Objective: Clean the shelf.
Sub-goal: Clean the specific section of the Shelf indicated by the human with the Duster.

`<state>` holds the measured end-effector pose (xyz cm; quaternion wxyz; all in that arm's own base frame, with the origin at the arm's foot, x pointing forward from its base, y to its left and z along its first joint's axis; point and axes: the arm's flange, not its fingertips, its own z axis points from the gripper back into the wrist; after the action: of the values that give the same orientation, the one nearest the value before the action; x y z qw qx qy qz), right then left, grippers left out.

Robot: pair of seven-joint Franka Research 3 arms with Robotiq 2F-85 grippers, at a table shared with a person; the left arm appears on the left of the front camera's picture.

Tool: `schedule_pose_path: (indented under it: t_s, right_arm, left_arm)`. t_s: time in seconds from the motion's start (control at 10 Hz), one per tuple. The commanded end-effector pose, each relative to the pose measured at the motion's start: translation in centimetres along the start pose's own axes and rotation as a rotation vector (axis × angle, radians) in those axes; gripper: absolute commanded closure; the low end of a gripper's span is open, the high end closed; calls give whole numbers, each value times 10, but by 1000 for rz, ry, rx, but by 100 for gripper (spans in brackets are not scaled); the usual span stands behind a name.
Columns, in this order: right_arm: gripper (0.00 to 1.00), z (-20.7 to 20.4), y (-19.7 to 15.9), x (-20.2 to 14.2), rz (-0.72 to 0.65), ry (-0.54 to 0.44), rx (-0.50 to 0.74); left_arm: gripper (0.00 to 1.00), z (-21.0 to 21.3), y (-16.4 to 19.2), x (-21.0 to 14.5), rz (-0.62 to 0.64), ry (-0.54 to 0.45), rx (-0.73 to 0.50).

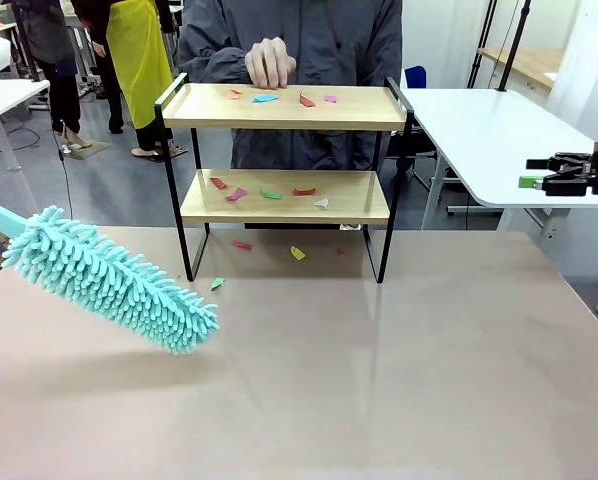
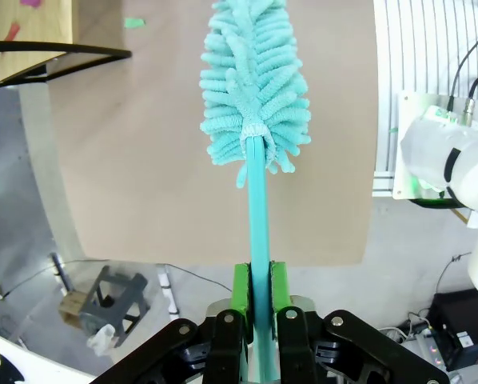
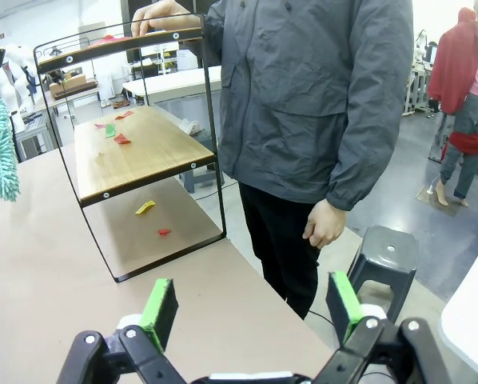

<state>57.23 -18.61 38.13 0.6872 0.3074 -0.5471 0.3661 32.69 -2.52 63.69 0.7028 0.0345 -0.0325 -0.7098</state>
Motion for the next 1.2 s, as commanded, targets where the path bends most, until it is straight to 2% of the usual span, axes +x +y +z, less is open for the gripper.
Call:
schedule_pose_path:
  t_s: [0.0,1.1]
  right_arm:
    - [0,-2,4,9,-13,8,-16]
    - [0,-2,4,9,-13,8,-16]
  left_arm:
    - [87,2,-2,-2,-14,-2,4]
    - [87,0,0,0,0,0,0]
